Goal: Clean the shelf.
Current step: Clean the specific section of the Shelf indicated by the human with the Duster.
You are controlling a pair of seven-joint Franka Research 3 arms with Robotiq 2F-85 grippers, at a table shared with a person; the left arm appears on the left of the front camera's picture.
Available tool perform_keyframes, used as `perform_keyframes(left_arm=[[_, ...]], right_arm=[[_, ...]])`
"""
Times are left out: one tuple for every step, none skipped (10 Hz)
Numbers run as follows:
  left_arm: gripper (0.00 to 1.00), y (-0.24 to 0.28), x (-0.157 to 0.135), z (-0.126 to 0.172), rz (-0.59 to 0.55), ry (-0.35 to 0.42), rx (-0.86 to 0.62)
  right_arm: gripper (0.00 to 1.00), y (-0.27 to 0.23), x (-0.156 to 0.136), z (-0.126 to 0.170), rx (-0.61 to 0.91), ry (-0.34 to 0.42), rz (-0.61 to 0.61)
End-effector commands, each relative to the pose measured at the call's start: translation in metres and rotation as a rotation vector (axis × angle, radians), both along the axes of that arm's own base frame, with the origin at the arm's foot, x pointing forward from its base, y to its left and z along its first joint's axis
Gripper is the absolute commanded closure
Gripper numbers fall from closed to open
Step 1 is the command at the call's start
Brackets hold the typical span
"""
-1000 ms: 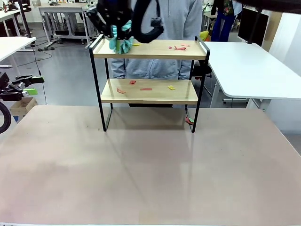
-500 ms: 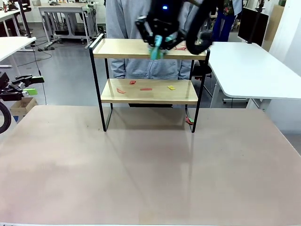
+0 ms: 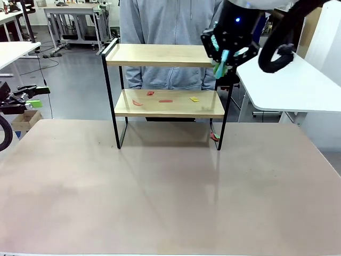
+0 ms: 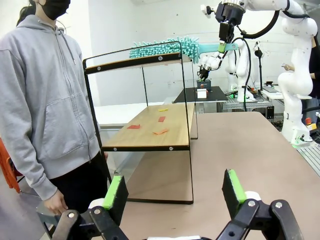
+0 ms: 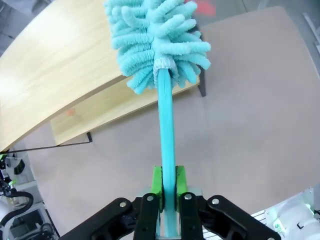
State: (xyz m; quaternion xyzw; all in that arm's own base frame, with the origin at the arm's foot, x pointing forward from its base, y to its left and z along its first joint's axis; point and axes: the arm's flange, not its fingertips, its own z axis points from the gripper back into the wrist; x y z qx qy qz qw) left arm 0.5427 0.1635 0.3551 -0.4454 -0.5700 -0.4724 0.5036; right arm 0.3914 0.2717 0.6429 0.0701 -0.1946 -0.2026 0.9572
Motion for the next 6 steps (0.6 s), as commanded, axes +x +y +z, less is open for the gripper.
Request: perform_keyframes(left_arm=[[0.0, 0.0, -0.002, 0.002, 0.002, -0.013, 0.006], [0.0, 0.0, -0.002, 0.002, 0.002, -0.013, 0.006], [0.0, 0.0, -0.002, 0.002, 0.002, -0.013, 0.006], [0.0, 0.0, -0.002, 0.002, 0.002, -0.013, 0.006], [0.0, 0.0, -0.002, 0.002, 0.002, -0.013, 0.006], [0.0, 0.0, -0.002, 0.002, 0.002, -0.013, 0.006]], right_arm=[[0.87, -0.009, -0.015, 0.004, -0.032, -0.06, 0.002], [0.87, 0.007, -0.022, 0.015, 0.018, -0.137, 0.072], [0.87, -0.003, -0.007, 0.005, -0.008, -0.02, 0.001], [0.87, -0.003, -0.007, 0.005, -0.008, -0.02, 0.001], [0.87, -0.003, -0.007, 0.005, -0.008, -0.02, 0.001], [0.87, 0.005, -0.014, 0.011, -0.006, -0.054, 0.026]])
